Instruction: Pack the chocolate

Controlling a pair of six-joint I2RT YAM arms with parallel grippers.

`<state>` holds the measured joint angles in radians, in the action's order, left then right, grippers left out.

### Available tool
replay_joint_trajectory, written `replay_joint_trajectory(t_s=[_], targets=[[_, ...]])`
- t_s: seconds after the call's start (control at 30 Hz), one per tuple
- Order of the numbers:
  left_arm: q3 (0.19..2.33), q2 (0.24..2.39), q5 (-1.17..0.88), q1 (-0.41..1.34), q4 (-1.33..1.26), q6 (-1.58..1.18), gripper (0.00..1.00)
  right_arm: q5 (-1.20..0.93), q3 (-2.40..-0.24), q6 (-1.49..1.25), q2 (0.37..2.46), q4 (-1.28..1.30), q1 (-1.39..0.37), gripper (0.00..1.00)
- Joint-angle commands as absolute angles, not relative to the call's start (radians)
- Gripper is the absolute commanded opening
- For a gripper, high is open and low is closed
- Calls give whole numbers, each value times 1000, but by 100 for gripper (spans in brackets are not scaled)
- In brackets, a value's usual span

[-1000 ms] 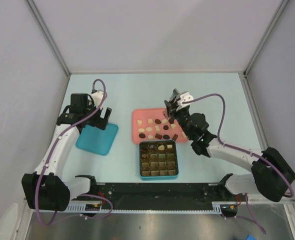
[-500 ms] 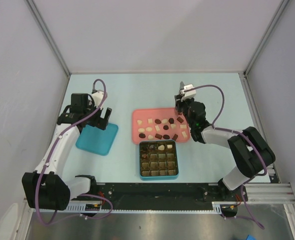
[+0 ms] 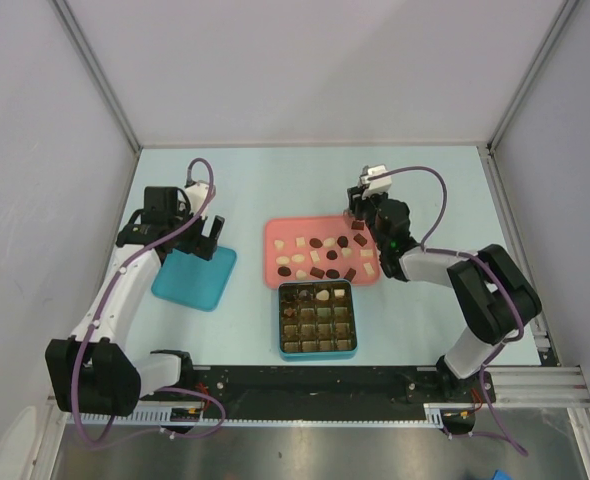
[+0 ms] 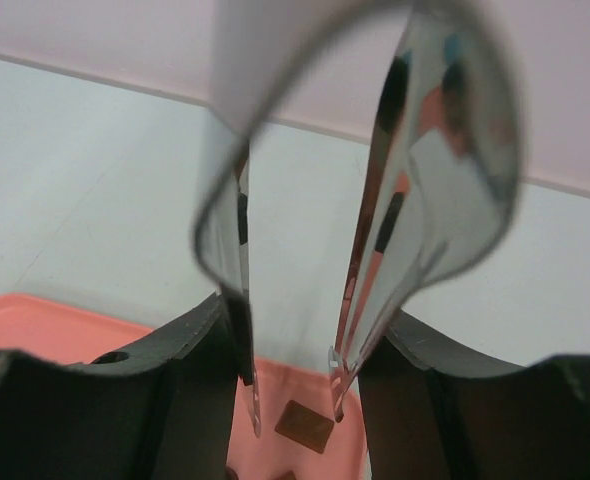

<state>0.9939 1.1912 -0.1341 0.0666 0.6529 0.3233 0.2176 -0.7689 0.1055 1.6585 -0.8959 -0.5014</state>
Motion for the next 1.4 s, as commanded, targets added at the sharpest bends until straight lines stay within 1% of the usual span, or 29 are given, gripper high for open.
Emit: replay_joint_trajectory(t_s=[0.0, 0.27, 0.6, 1.2, 1.37], targets=[[1019, 1189, -126, 61, 632, 337, 100, 209, -808, 100, 1674, -962, -482, 50], [1026, 1189, -118, 61, 637, 339, 100, 196, -807, 78, 1692, -970, -462, 50], [1025, 1184, -114, 61, 637, 342, 100, 186, -801, 54, 1666, -888, -462, 47], [1022, 1180, -117, 61, 638, 342, 100, 187, -706, 34, 1589, -887, -477, 48], [1022, 1177, -118, 61, 640, 341, 100, 193, -701, 34, 1598, -891, -477, 48]])
